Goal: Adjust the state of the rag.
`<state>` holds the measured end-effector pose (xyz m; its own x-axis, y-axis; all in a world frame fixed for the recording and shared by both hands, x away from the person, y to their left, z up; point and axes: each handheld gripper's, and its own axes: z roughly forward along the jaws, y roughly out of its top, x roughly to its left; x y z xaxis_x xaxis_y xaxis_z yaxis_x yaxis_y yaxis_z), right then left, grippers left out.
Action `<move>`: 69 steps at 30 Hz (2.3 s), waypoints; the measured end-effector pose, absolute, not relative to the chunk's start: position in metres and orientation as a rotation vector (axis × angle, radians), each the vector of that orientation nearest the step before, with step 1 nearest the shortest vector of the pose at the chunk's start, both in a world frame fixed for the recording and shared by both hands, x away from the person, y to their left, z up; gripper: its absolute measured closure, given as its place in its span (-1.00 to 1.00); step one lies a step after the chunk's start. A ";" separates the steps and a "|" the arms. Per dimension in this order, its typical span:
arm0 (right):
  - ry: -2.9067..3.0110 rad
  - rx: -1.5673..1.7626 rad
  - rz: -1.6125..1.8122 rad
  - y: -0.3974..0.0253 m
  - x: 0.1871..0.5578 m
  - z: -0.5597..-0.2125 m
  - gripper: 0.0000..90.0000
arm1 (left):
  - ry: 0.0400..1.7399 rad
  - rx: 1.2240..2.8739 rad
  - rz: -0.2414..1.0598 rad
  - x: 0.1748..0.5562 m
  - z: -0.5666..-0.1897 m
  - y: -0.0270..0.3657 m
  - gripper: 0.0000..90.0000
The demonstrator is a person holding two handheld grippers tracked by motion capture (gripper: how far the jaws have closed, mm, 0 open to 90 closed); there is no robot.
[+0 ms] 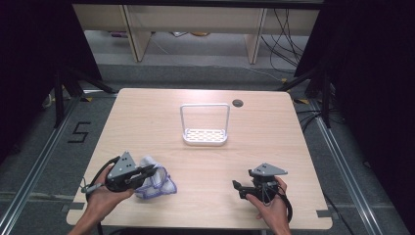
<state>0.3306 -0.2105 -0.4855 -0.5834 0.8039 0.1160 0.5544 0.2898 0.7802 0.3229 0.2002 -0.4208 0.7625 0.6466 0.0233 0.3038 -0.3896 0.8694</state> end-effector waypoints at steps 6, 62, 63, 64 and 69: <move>2.277 1.194 1.252 -0.206 0.327 -0.476 -0.34 | 0.643 1.977 0.430 0.322 -0.389 0.192 0.88; 2.405 0.606 1.348 -0.121 0.286 -0.394 0.95 | 0.607 1.913 0.284 0.317 -0.372 0.208 0.88; 2.401 0.612 1.361 -0.125 0.285 -0.389 0.95 | 0.595 1.895 0.246 0.315 -0.370 0.208 0.88; 2.376 0.619 1.391 -0.136 0.281 -0.375 0.95 | 0.578 1.882 0.216 0.311 -0.368 0.207 0.87; 2.351 0.613 1.453 -0.160 0.272 -0.344 0.95 | 0.536 1.869 0.169 0.302 -0.359 0.207 0.87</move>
<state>0.2718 -0.1598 -0.3436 -0.8605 0.5081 -0.0371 0.1940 0.3941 0.8984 0.3023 0.2075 -0.3593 0.8864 0.4409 -0.1411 0.2800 -0.2679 0.9219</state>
